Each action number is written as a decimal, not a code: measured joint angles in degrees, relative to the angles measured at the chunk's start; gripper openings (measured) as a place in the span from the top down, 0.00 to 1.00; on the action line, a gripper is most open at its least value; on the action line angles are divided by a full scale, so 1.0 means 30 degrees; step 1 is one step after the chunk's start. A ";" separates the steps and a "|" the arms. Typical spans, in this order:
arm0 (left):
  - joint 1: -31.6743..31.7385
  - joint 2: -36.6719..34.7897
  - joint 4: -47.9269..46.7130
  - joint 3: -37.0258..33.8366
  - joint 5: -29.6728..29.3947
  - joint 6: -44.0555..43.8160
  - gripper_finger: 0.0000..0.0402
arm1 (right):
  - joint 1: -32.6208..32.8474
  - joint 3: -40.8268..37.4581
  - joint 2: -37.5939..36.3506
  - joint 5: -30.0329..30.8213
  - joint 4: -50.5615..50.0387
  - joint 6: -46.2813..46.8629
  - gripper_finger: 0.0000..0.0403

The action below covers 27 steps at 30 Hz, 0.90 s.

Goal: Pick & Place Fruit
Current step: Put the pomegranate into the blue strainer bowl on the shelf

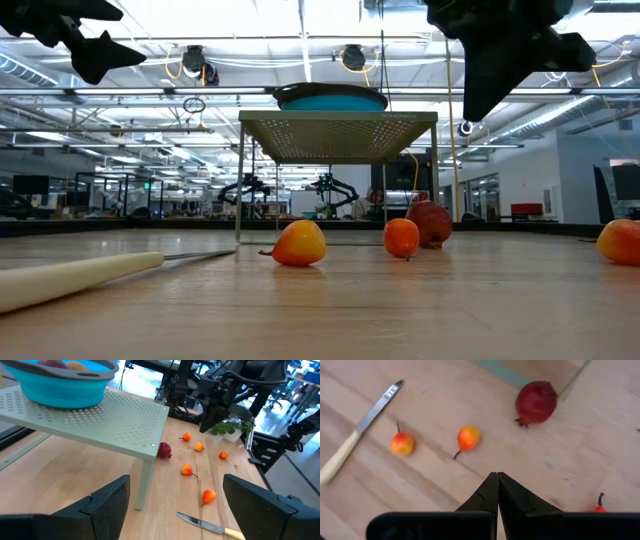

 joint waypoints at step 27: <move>0.0000 0.0000 -0.0131 0.0003 -0.0044 -0.0051 0.20 | -0.1751 -0.0022 -0.0022 -0.1005 0.0395 0.1077 0.70</move>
